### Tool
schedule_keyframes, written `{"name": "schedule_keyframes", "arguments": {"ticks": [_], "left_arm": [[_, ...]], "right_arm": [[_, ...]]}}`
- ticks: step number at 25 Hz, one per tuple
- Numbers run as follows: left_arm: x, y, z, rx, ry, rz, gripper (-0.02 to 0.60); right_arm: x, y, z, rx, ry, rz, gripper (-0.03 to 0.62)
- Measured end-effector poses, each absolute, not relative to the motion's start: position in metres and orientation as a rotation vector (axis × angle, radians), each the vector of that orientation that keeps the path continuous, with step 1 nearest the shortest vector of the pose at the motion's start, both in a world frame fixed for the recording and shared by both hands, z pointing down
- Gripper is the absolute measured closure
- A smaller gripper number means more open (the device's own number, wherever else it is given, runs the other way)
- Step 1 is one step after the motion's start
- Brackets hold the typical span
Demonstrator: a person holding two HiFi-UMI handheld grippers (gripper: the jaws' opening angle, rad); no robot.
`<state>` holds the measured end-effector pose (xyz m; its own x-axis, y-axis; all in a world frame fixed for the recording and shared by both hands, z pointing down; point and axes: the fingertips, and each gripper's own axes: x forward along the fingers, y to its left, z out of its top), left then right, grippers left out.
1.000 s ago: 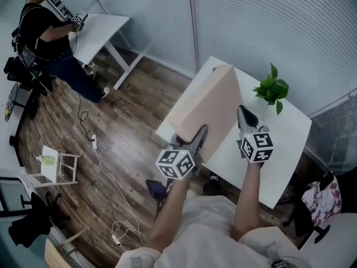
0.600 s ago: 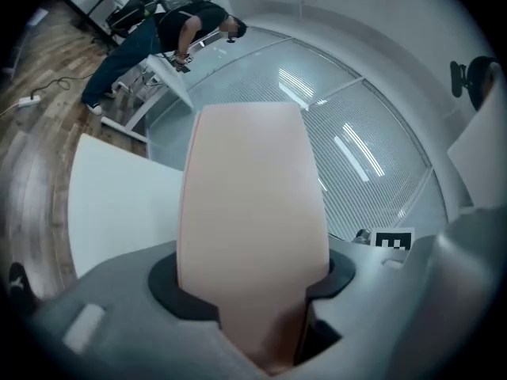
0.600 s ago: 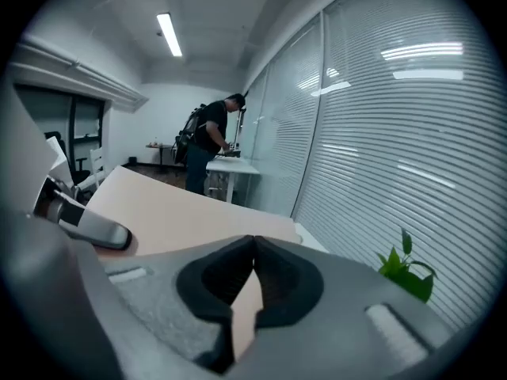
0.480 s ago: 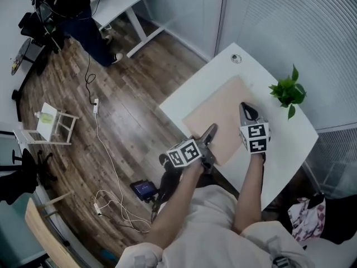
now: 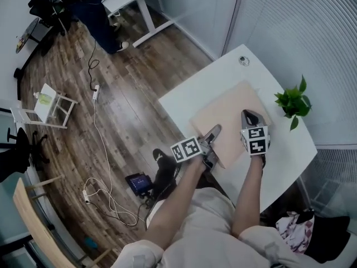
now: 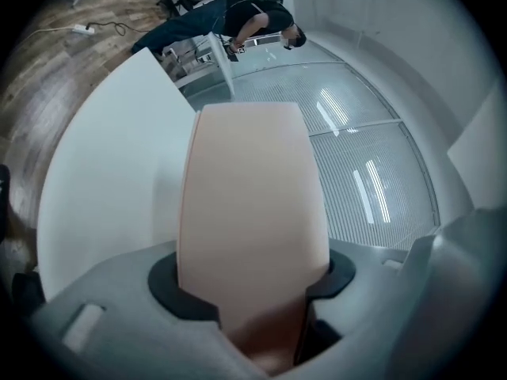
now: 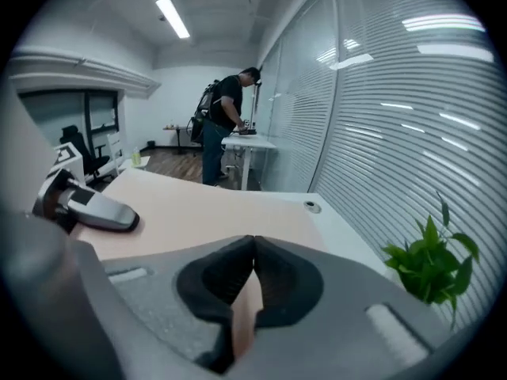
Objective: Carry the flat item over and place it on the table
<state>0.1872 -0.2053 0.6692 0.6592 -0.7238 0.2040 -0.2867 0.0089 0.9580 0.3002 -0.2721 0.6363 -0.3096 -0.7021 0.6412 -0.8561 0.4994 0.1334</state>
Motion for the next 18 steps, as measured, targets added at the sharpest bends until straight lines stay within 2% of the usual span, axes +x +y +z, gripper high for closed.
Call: {"name": "schedule_keyframes", "arguments": {"ticks": [6, 18], "left_arm": [[0.187, -0.211, 0.685, 1.482, -0.839, -0.465, 0.301], [0.191, -0.216, 0.712, 1.407, -0.87, -0.474, 0.298]], "right_arm": [[0.278, -0.277, 0.659, 1.113, -2.077, 0.294, 0.594], [0.293, -0.304, 0.686, 1.086, -2.055, 0.408, 0.594]]}}
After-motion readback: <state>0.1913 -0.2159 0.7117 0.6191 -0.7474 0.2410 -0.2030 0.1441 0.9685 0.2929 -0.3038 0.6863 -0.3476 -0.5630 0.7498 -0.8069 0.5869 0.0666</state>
